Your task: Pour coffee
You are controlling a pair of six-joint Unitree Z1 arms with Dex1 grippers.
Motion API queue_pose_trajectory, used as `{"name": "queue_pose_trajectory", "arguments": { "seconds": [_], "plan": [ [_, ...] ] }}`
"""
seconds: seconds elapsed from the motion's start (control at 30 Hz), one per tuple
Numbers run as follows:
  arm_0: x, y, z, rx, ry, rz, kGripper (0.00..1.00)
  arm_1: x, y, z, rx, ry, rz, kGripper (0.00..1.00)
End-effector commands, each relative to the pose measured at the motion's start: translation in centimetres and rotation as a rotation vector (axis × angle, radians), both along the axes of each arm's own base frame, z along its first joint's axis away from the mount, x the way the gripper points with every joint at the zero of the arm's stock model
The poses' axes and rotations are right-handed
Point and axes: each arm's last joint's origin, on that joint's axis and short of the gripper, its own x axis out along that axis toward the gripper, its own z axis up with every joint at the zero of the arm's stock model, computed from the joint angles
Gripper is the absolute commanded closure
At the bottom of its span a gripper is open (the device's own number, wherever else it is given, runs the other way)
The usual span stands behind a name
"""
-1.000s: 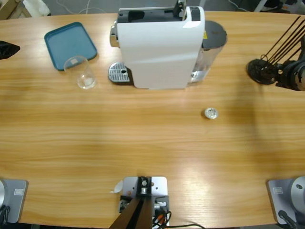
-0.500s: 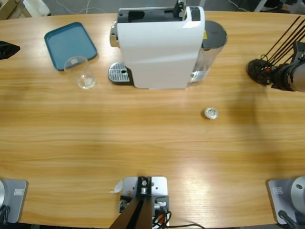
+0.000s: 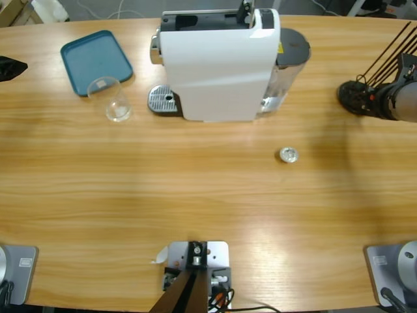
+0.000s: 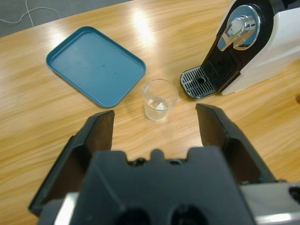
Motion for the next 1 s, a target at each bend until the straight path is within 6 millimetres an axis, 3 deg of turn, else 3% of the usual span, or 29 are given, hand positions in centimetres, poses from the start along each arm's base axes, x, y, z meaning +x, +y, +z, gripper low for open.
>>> {"name": "queue_pose_trajectory", "arguments": {
  "seconds": [0.03, 0.43, 0.47, 0.53, 0.63, 0.7, 0.77, 0.83, 1.0],
  "plan": [
    [-0.50, 0.07, -0.39, 0.011, 0.010, -0.024, 0.254, 0.57, -0.30, -1.61, -0.034, 0.037, -0.033, 0.487],
    [-0.41, 0.02, -0.49, 0.016, 0.014, -0.026, 0.254, 0.11, -0.93, -1.44, -0.060, 0.021, -0.075, 0.497],
    [-0.41, 0.02, -0.49, 0.016, 0.014, -0.026, 0.255, 0.12, -0.93, -1.48, -0.061, 0.023, -0.075, 0.531],
    [-0.41, 0.02, -0.50, 0.016, 0.014, -0.026, 0.254, 0.14, -0.92, -1.48, -0.060, 0.022, -0.076, 0.727],
    [-0.39, 0.01, -0.51, 0.016, 0.015, -0.026, 0.253, 0.17, -0.92, -1.57, -0.061, 0.025, -0.075, 0.748],
    [-0.31, -0.04, -0.52, 0.018, 0.017, -0.027, 0.253, 0.18, -0.91, -1.60, -0.061, 0.026, -0.075, 0.896],
    [-0.24, -0.08, -0.55, 0.019, 0.018, -0.027, 0.253, 0.21, -0.90, -1.72, -0.061, 0.031, -0.074, 0.902],
    [-0.24, -0.08, -0.55, 0.019, 0.018, -0.027, 0.253, 0.26, -0.89, -1.84, -0.063, 0.034, -0.074, 1.000],
    [-0.23, -0.08, -0.54, 0.019, 0.016, -0.027, 0.254, 0.29, -0.88, -1.95, -0.063, 0.036, -0.074, 1.000]
  ]
}}
